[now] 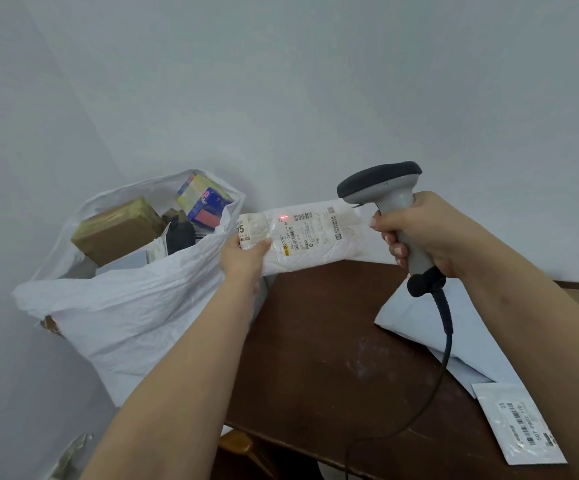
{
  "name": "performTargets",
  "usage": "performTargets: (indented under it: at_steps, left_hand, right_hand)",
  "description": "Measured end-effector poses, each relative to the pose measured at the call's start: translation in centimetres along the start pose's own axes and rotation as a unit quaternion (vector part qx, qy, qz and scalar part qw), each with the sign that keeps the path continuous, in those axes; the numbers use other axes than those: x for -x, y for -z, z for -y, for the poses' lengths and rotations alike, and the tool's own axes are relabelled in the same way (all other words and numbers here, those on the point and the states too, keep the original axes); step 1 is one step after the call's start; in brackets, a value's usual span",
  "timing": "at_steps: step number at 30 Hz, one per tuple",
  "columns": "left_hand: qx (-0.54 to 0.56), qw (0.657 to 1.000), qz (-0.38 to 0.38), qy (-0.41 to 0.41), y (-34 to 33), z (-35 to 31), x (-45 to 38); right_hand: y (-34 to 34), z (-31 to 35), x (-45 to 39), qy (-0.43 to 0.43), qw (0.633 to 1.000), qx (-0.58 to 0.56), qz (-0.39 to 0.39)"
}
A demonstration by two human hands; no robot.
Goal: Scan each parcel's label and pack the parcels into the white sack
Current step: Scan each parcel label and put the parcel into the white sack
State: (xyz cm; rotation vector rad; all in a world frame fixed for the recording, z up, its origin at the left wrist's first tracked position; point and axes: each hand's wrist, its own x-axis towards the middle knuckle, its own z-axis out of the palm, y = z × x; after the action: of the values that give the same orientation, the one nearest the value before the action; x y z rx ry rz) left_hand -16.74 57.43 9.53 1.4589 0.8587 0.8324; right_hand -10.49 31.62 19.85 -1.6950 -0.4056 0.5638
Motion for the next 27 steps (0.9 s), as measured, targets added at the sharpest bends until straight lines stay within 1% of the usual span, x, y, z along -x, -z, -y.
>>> performTargets:
  at_steps: [11,16,19,21,24,25,27]
  left_hand:
    - [-0.026,0.999,-0.018,-0.012,0.4,-0.4,-0.3]
    - [-0.017,1.000,-0.021,0.004,0.8,-0.2,-0.7]
    - [0.003,1.000,-0.007,0.009,1.7,-0.4,-0.7]
    - [0.010,1.000,0.007,0.002,2.7,-1.0,-0.6]
    - [0.022,0.999,0.009,-0.038,5.6,-2.5,-1.7]
    - [0.030,0.998,-0.003,-0.049,6.9,-3.2,-2.3]
    - [0.056,0.995,-0.053,-0.065,9.8,-4.9,-3.5]
  right_hand:
    - [0.0,0.3,0.4,0.009,1.000,0.025,-0.006]
    - [-0.5,0.5,0.1,0.014,0.999,0.029,-0.002]
    - [-1.6,0.7,-0.5,0.013,1.000,0.022,0.002]
    - [-2.9,1.0,-1.0,0.013,1.000,0.019,0.009]
    - [-5.4,1.5,-1.9,0.020,0.999,0.002,0.031]
    - [-6.4,1.7,-2.2,0.021,0.999,-0.002,0.039]
    - [-8.5,2.1,-2.9,0.025,0.998,-0.010,0.058]
